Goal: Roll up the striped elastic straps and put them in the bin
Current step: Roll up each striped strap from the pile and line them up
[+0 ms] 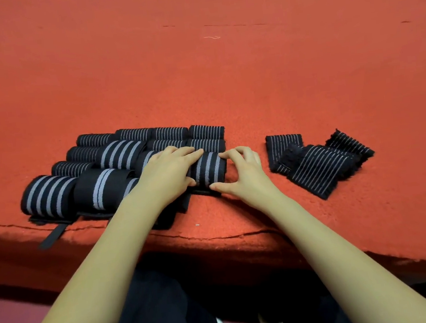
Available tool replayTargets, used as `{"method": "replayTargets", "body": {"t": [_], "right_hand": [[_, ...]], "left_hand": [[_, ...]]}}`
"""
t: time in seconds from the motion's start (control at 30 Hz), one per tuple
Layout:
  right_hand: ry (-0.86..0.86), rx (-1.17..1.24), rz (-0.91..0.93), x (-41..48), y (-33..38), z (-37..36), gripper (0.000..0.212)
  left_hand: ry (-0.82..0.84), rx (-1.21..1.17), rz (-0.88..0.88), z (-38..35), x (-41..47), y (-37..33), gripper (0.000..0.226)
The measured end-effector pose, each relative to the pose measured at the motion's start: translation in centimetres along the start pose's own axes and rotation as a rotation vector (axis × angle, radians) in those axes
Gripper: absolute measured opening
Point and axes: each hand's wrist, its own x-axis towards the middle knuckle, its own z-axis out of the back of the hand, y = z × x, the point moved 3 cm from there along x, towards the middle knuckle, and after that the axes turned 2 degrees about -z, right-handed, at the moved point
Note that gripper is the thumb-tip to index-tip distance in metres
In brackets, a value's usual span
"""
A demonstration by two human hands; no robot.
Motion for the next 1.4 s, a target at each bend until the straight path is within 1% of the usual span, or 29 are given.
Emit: {"method": "replayTargets", "body": {"t": [0.13,0.2,0.27,0.3,0.33,0.4,0.47,0.5,0.57,0.63,0.7,0.8,0.87,0.93,1.0,1.07,1.13,1.2,1.27,1.3,1.33,1.37,1.4], "right_hand": [[0.018,0.023,0.000,-0.2,0.1,0.1,0.065],[0.078,0.009,0.005,-0.3,0.2,0.5,0.073],[0.142,-0.017,0.010,-0.3,-0.1,1.7,0.084],[0.146,-0.027,0.008,-0.2,-0.5,2.8,0.087],[0.127,-0.042,-0.001,-0.1,-1.1,4.1,0.087],[0.051,-0.099,-0.051,0.0,-3.2,7.0,0.080],[0.006,-0.179,-0.147,-0.5,-6.0,9.5,0.075],[0.002,-0.214,-0.197,-1.1,-7.3,10.4,0.074],[0.023,-0.266,-0.240,-2.5,-9.3,11.0,0.074],[0.030,-0.250,-0.222,-3.9,-10.3,10.9,0.067],[-0.043,-0.226,-0.209,-4.9,-10.9,11.3,0.052],[-0.189,-0.160,-0.198,-5.7,-11.9,12.2,0.032],[-0.219,-0.129,-0.160,-6.0,-11.9,12.5,0.024],[-0.282,-0.092,-0.128,-6.1,-11.8,12.9,0.020],[-0.412,-0.029,-0.166,-6.3,-12.0,14.2,0.020],[-0.559,0.007,-0.272,-6.8,-13.1,16.2,0.022],[-0.688,-0.016,-0.367,-7.3,-14.5,18.3,0.022],[-0.756,-0.063,-0.456,-7.9,-15.6,20.1,0.026],[-0.744,-0.189,-0.521,-8.0,-16.0,20.9,0.039],[-0.728,-0.265,-0.504,-8.0,-15.7,20.9,0.046],[-0.712,-0.305,-0.433,-7.9,-15.1,20.6,0.050],[-0.677,-0.302,-0.319,-7.7,-14.3,20.0,0.049],[-0.606,-0.268,-0.198,-7.4,-13.3,18.9,0.043]], "left_hand": [[-0.014,0.029,-0.002,-0.1,-0.3,-0.2,0.074],[0.040,0.050,0.019,-0.1,-0.4,-0.2,0.076],[0.100,0.110,0.085,0.2,-0.3,-0.5,0.079],[0.093,0.144,0.109,0.6,0.0,-1.0,0.079],[0.048,0.166,0.106,1.0,0.3,-1.8,0.077],[-0.107,0.152,-0.001,1.9,1.7,-4.6,0.069],[-0.222,0.031,-0.127,1.9,3.5,-8.2,0.062],[-0.238,-0.046,-0.157,1.4,4.4,-10.0,0.060],[-0.197,-0.204,-0.164,-0.6,6.4,-13.3,0.062],[-0.113,-0.372,-0.153,-3.2,7.9,-16.1,0.063],[-0.102,-0.471,-0.156,-5.0,8.7,-17.9,0.056],[-0.195,-0.540,-0.135,-5.8,8.7,-18.0,0.037],[-0.224,-0.610,-0.157,-5.7,8.2,-17.2,0.026],[-0.253,-0.624,-0.186,-5.4,7.7,-16.1,0.016],[-0.295,-0.604,-0.182,-5.1,7.2,-14.9,0.012],[-0.330,-0.569,-0.179,-5.0,6.5,-13.8,0.014],[-0.340,-0.518,-0.208,-5.1,5.7,-13.4,0.017],[-0.343,-0.448,-0.251,-5.2,5.0,-13.7,0.016],[-0.360,-0.385,-0.290,-5.3,4.6,-14.1,0.012],[-0.350,-0.376,-0.297,-5.3,4.5,-14.3,0.015],[-0.326,-0.381,-0.296,-5.4,4.5,-14.3,0.026],[-0.294,-0.395,-0.289,-5.5,4.5,-14.3,0.037],[-0.271,-0.417,-0.280,-5.6,4.5,-14.3,0.042]]}}
